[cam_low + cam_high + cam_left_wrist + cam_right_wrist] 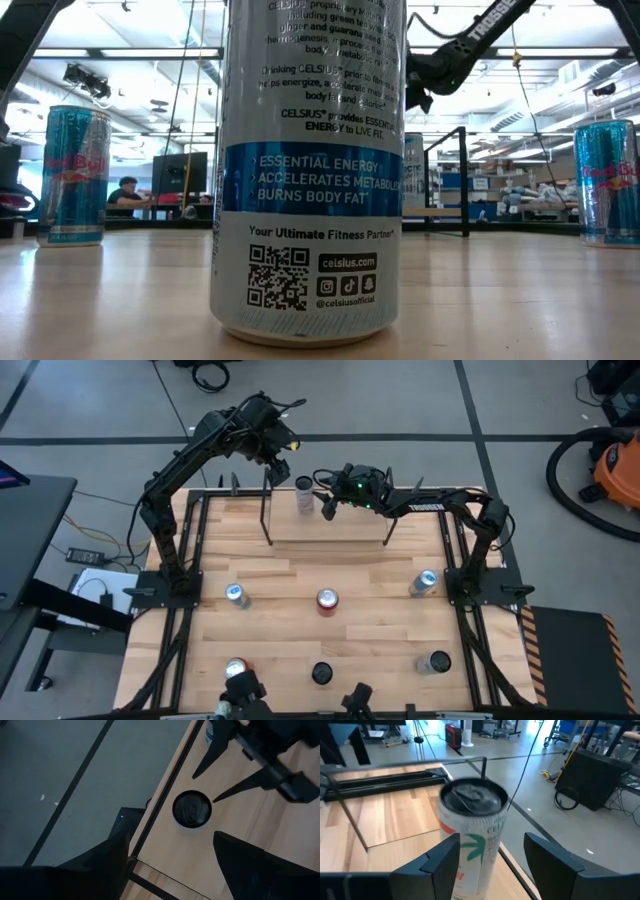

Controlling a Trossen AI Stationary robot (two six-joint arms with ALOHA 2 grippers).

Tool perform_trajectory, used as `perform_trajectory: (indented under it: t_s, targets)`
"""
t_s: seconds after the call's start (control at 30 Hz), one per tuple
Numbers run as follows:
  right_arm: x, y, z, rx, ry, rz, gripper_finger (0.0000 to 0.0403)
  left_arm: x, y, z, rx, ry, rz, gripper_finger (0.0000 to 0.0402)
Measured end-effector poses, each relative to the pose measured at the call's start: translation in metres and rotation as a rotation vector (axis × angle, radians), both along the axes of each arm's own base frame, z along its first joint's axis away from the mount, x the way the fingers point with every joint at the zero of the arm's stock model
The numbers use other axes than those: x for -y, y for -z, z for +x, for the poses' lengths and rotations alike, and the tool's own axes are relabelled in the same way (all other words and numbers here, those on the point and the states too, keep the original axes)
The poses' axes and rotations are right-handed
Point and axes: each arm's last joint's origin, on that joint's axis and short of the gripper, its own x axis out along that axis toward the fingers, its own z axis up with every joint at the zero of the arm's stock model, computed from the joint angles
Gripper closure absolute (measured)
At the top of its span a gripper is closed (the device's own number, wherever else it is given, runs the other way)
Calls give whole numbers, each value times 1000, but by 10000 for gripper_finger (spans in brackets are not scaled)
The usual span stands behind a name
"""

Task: Place canned beverage on shelf
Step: Put the top white-pink soda can on the shelf

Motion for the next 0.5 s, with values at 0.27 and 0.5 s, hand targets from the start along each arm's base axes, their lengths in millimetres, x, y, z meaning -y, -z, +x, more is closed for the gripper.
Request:
perform_trajectory:
  t_s: [0.27, 0.5]
  targets:
    - [-16, -38, -13, 41, -26, -44, 175, 0, 15, -1, -70, 1, -55, 111]
    - [-29, -78, -35, 101, -30, -86, 174, -9, 58, 6, -160, 22, -106, 111]
